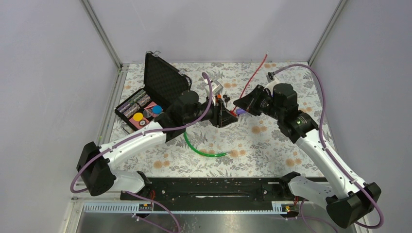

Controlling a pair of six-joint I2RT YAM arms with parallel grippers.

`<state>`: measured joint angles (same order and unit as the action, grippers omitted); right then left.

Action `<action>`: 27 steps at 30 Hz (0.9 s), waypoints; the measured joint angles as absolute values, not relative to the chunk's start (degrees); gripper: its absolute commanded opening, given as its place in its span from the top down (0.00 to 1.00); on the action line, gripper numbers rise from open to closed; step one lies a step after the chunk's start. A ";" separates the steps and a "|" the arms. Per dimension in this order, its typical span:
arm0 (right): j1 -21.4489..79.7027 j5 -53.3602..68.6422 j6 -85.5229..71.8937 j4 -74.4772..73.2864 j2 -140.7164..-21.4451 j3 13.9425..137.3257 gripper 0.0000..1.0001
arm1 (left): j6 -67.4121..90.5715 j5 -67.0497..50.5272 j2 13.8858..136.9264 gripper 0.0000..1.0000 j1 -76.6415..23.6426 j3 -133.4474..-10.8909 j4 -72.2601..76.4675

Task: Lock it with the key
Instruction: Lock the lock.

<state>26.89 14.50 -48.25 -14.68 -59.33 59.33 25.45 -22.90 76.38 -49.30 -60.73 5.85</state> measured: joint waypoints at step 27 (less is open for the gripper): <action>27.00 33.67 -56.01 25.98 -56.40 53.87 1.00 | 57.08 -51.48 72.27 0.39 -41.93 -56.40 37.26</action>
<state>27.00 33.67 -56.01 25.98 -56.40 53.87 57.08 -51.48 72.27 -41.93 -56.40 37.26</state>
